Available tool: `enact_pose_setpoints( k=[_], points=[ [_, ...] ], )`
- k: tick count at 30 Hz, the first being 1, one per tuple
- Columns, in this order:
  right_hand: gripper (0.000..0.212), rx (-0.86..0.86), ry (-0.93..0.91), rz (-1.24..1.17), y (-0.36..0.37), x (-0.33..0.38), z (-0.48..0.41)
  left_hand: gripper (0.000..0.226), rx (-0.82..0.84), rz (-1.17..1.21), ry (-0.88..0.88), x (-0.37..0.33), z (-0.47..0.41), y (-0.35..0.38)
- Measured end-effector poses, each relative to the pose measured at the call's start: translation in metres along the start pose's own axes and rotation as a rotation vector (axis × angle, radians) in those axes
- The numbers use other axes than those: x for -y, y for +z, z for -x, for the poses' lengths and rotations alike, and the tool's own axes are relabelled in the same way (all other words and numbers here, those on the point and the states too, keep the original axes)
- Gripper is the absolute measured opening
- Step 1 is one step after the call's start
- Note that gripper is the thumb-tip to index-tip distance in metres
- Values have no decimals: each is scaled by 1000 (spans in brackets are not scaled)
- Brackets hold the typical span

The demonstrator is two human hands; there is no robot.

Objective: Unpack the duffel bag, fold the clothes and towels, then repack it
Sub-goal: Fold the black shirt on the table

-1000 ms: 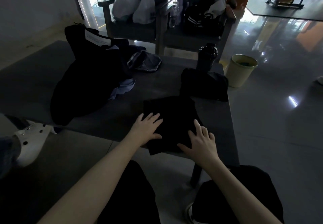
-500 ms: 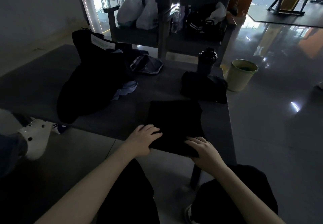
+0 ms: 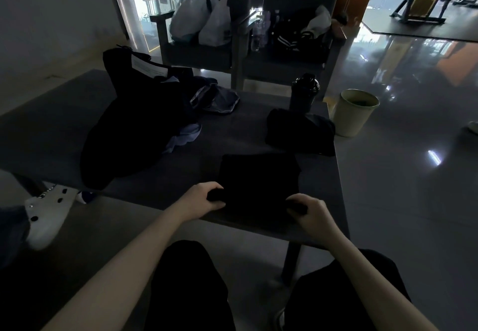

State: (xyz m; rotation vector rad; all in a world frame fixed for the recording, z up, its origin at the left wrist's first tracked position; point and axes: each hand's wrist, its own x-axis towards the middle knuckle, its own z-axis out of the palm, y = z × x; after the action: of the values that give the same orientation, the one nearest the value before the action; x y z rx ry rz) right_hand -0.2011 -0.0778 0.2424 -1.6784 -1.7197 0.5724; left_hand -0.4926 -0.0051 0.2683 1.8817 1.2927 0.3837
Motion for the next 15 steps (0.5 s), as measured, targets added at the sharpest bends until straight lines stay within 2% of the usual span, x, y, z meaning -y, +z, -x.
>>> enact_pose_setpoints(
  k=[6, 12, 15],
  points=[
    [24, -239, 154, -407, -12, 13, -43, 9, -197, 353, 22, -15, -22, -11],
    [14, -320, 231, -561, -4, 16, -85, 16, -317, 428, -14, -20, -57, -11],
    [7, -314, 273, -562, 1, 15, -105, 19, -382, 394, -74, -17, -76, -10]
  ],
)
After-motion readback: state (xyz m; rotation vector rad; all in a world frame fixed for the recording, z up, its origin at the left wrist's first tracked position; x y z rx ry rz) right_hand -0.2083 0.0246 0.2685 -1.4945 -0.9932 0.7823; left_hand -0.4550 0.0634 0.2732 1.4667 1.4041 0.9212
